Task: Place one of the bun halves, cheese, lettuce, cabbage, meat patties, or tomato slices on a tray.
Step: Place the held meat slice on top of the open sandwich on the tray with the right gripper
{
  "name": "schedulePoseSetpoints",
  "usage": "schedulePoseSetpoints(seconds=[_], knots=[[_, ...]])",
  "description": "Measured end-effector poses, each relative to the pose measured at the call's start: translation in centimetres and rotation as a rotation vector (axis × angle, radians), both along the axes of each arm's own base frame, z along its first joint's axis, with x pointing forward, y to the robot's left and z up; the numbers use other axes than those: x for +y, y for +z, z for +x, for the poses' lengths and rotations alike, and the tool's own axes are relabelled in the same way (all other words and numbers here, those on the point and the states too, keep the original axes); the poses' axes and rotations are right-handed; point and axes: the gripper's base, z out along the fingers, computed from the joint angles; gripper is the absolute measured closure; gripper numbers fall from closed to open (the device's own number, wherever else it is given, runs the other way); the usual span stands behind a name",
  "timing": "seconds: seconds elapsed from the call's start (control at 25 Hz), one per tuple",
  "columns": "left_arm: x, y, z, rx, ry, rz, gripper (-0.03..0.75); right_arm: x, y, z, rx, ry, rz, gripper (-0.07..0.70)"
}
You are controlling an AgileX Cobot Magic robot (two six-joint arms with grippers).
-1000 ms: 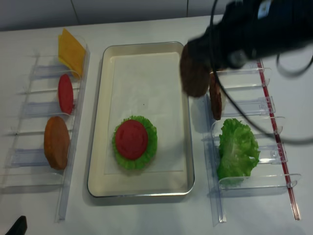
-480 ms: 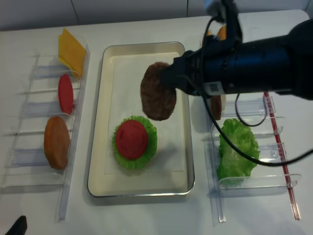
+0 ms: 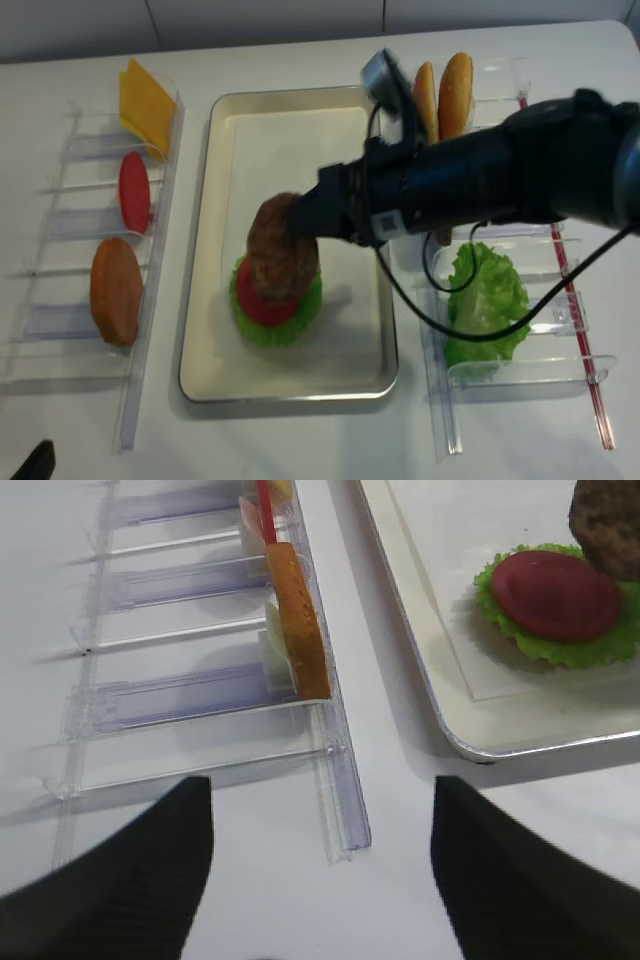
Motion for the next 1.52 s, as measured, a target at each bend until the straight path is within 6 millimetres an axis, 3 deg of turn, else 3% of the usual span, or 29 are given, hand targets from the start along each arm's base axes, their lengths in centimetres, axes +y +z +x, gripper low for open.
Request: schedulePoseSetpoints(seconds=[0.28, 0.6, 0.96, 1.52], knots=[[0.0, 0.0, 0.0, 0.000, 0.000, 0.000, 0.244, 0.7, -2.0, 0.4, 0.035, 0.024, -0.021, 0.463], [0.0, 0.0, 0.0, 0.000, 0.000, 0.000, 0.244, 1.8, -2.0, 2.0, 0.024, 0.046, 0.012, 0.463], [0.0, 0.0, 0.0, 0.000, 0.000, 0.000, 0.244, 2.1, -3.9, 2.4, 0.077, 0.057, 0.001, 0.463], [0.0, 0.0, 0.0, 0.000, 0.000, 0.000, 0.244, 1.9, -4.4, 2.8, 0.062, 0.027, -0.052, 0.464]])
